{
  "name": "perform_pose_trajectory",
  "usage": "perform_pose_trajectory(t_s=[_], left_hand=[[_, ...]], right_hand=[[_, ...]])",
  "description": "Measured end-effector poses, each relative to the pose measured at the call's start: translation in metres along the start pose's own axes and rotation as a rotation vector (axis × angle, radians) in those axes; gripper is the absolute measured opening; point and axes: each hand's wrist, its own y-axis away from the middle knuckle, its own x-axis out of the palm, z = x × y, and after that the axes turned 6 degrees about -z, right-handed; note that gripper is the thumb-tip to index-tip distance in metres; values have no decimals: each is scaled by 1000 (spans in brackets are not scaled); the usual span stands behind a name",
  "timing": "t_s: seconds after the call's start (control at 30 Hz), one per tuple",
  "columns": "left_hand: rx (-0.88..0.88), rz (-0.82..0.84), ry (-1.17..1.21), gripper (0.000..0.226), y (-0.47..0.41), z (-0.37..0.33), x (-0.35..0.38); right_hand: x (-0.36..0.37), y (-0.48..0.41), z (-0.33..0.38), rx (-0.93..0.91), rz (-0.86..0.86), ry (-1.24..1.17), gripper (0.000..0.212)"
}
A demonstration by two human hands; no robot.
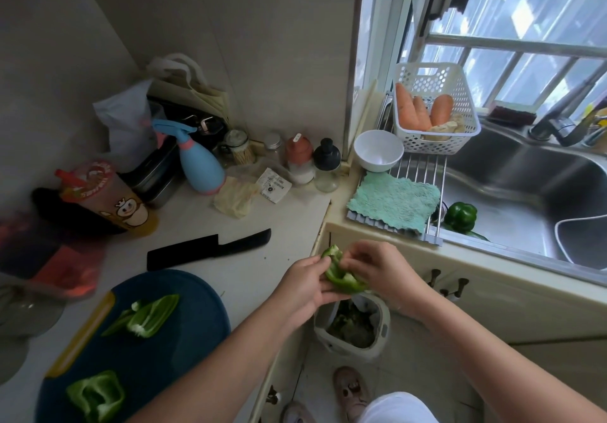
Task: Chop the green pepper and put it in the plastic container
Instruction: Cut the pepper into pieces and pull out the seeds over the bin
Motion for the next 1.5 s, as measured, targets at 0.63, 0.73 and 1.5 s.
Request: perform_pose_trajectory(t_s=[0.63,0.73,1.5], left_hand=[[-26,-30,-105,21,3,5,-7],[2,-16,-220,26,4,6,-6],[194,75,-534,39,16,1,10]], right_hand=[[-15,6,-24,-79,-171,371,17],[-12,8,-15,-200,-122,341,20],[9,18,16,-45,-388,216,22]])
